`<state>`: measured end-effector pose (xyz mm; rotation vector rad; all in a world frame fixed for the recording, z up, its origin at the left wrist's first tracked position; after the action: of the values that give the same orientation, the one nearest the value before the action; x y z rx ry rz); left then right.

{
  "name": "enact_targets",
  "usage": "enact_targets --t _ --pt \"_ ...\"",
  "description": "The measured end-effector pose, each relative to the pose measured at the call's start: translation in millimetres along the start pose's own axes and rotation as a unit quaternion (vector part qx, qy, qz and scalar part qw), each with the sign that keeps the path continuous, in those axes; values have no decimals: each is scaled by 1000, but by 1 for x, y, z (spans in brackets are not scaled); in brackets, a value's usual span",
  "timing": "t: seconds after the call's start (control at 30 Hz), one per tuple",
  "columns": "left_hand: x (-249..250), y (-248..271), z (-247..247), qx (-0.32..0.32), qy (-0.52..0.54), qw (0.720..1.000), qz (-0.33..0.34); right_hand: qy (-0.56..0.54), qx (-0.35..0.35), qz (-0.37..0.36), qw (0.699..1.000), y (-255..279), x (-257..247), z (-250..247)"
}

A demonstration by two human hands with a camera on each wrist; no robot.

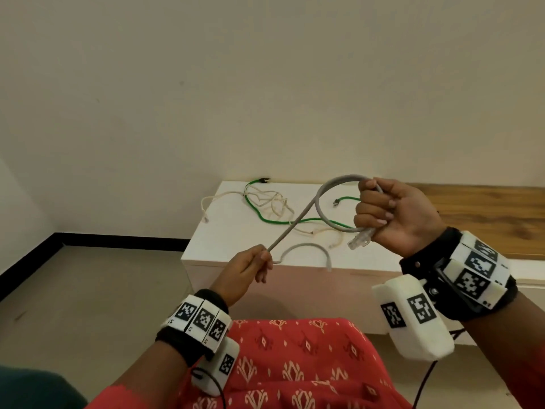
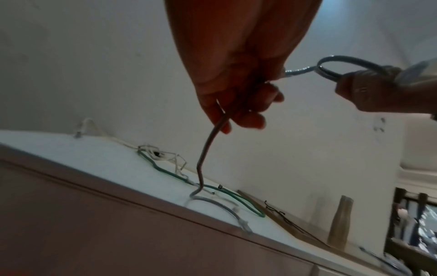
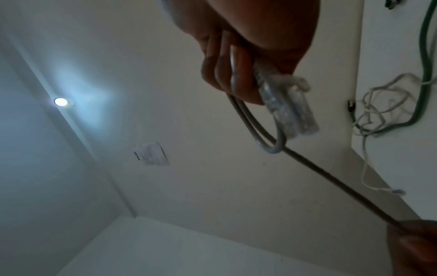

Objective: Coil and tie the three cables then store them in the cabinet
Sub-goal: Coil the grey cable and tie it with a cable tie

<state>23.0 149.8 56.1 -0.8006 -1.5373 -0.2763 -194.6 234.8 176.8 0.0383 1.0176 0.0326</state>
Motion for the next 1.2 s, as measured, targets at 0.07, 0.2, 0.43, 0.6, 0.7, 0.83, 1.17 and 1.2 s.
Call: enact_targets --t 0.07,0.2,0.43,0.6,0.7,0.83,1.17,1.2 --pt "-4 -2 -7 0 -81 997 4 -24 -4 -26 999 -1 0 0" --pt "13 -8 0 -26 -270 960 62 -6 12 -92 996 -3 0 3" --pt "39 -21 34 -127 -506 840 149 123 30 -170 977 -2 5 12" --pt "56 -21 55 -163 -600 760 192 327 65 -225 915 -2 25 16" --pt "57 -22 60 -137 -605 744 249 472 80 -249 842 -3 37 16" --pt "68 -22 64 -72 -547 802 231 590 56 -233 771 -7 49 13" --pt "67 -19 41 14 -281 946 163 656 -6 -78 751 -12 62 4" --pt "68 -20 37 44 -292 943 154 637 -22 -63 768 -10 63 5"
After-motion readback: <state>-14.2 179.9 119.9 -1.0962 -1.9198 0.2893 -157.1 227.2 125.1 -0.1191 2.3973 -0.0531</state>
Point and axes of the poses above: each hand's wrist, its own y-axis away from the middle knuckle, its own z-axis out of the palm, x = y × z, the point moved 2 cm from there along -y, towards the middle knuckle, and after that the axes turned 12 degrees about y, right-handed, at the moved point
